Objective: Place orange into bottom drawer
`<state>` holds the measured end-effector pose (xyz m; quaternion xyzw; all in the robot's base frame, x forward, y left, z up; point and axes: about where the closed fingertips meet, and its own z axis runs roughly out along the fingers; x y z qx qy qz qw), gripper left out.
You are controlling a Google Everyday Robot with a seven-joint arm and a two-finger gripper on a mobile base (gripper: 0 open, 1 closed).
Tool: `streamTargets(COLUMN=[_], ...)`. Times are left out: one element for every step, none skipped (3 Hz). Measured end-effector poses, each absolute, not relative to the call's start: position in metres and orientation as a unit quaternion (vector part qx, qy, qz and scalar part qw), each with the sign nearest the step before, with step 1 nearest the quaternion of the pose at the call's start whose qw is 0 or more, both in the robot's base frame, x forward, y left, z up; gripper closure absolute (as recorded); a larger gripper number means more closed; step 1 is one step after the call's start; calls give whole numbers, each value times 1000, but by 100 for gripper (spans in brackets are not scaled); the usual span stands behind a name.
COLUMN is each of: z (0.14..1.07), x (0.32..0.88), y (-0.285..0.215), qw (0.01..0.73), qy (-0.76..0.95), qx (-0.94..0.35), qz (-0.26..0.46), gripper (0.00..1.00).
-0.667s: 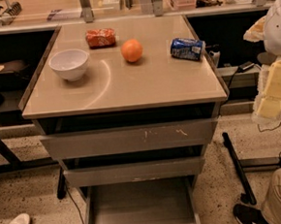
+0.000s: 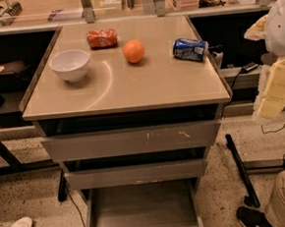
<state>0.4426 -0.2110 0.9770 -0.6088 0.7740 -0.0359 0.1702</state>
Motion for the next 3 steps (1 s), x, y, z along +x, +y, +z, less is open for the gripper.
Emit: streamTargets(z=[963, 951, 949], x=[464, 502, 538], y=[-198, -185, -177], qw=[192, 229, 257], qy=[758, 738, 723], qx=[-623, -635, -641], qz=[-25, -10, 16], gripper=[0, 0, 0])
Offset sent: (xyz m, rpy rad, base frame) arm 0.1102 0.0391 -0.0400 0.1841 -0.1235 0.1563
